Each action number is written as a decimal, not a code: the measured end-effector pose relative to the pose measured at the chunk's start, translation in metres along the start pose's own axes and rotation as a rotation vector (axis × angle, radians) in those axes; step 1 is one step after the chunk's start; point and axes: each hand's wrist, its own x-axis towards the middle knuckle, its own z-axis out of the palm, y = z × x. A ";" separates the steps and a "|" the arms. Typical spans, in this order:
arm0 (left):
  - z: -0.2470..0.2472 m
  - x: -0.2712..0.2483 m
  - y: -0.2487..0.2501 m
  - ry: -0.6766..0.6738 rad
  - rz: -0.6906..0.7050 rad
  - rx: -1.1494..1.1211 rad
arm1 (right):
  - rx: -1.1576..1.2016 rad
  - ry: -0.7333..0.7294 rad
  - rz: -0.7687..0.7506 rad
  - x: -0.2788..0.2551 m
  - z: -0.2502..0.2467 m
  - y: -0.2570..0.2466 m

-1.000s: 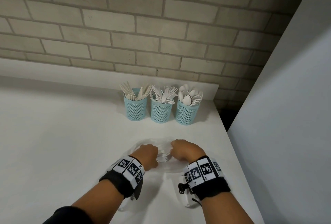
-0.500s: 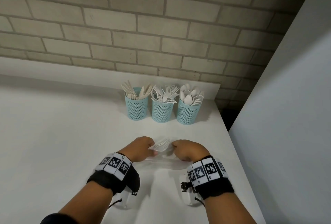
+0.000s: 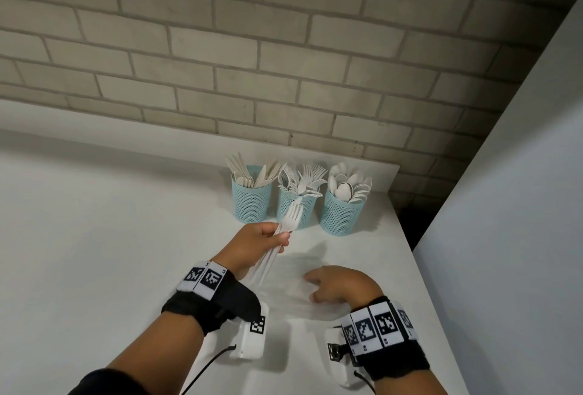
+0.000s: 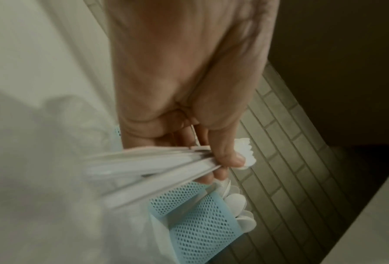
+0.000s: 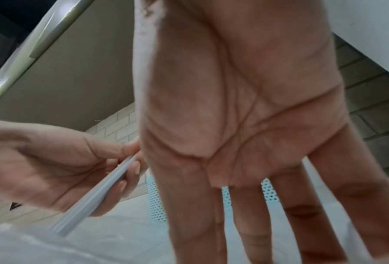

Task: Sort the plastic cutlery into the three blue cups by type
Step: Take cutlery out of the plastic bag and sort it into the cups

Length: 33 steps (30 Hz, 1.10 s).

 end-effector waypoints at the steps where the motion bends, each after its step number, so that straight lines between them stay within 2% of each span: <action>1: 0.001 0.001 0.003 -0.003 -0.021 -0.052 | -0.005 -0.006 -0.011 -0.002 -0.001 0.000; 3: 0.005 0.002 0.010 -0.015 -0.068 -0.173 | 0.012 -0.005 -0.046 -0.006 -0.006 0.000; 5: 0.007 0.003 0.014 -0.024 -0.075 -0.212 | 0.129 0.078 -0.074 -0.012 -0.015 0.001; 9: 0.013 0.005 0.016 -0.076 -0.031 -0.161 | 0.490 0.463 -0.154 -0.027 -0.046 -0.008; 11: 0.017 0.006 0.016 -0.096 -0.029 -0.175 | 0.703 0.581 -0.190 -0.032 -0.061 -0.018; 13: 0.019 0.005 0.017 -0.095 -0.025 -0.197 | 0.874 0.594 -0.191 -0.034 -0.070 -0.026; 18: 0.017 0.003 0.017 -0.111 -0.031 -0.221 | 1.054 0.564 -0.149 -0.017 -0.067 -0.032; 24: 0.014 0.004 0.011 -0.006 -0.106 -0.313 | 1.082 0.596 -0.219 -0.005 -0.066 -0.033; 28: 0.014 0.007 0.006 -0.034 -0.137 -0.432 | 1.155 0.585 -0.236 -0.001 -0.064 -0.030; 30: 0.013 0.008 0.005 -0.046 -0.133 -0.449 | 1.182 0.585 -0.233 0.001 -0.064 -0.028; 33: 0.016 0.010 0.004 0.026 -0.078 -0.419 | 1.179 0.594 -0.211 0.005 -0.064 -0.027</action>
